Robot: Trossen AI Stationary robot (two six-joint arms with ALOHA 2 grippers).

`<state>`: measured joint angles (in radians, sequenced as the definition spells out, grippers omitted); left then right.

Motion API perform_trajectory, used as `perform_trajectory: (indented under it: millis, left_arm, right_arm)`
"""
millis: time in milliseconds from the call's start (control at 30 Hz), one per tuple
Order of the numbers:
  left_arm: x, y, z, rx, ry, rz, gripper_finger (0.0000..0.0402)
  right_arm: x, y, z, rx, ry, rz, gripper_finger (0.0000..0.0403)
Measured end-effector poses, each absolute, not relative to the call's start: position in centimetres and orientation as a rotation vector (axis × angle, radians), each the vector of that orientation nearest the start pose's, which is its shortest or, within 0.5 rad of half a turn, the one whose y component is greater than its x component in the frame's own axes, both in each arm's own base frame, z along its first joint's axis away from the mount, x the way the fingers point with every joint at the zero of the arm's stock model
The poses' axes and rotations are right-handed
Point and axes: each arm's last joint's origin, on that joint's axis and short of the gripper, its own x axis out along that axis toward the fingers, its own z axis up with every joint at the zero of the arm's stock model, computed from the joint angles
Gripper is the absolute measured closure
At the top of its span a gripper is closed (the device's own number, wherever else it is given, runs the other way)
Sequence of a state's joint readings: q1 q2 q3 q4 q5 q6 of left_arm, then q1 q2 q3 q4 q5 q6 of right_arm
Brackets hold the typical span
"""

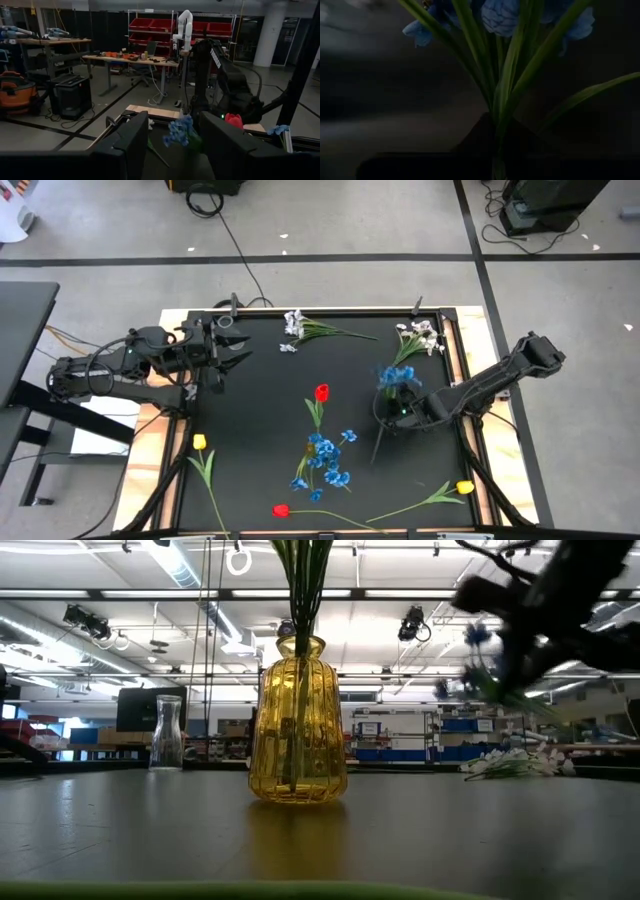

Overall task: Sort flowers into vase by color
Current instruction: Put the blue flowers into the yellow vase

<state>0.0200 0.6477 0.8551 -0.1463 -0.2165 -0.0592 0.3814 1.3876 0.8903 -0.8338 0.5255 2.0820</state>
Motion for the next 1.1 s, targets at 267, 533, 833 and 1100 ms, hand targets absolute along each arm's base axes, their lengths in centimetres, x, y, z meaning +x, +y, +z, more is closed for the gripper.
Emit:
perform_trajectory:
  millis: [267, 533, 833, 1100]
  left_arm:
    - [13.3, 0.9, 37.8, -0.064, -0.068, 0.234, 0.0218]
    - [13.3, 0.9, 37.8, -0.065, -0.068, 0.235, 0.0218]
    - [13.3, 0.9, 37.8, -0.065, -0.068, 0.235, 0.0218]
    - [13.3, 0.9, 37.8, -0.064, -0.068, 0.235, 0.0218]
  right_arm:
    - [26.1, 3.5, 26.7, 0.949, 0.414, -1.069, 0.0378]
    - [29.6, -1.9, 30.5, 0.729, 0.316, -0.829, 0.0380]
    - [30.7, -6.6, 32.8, 0.510, 0.252, -0.488, 0.0380]
    - [32.8, -8.5, 32.3, 0.419, 0.182, -0.177, 0.0381]
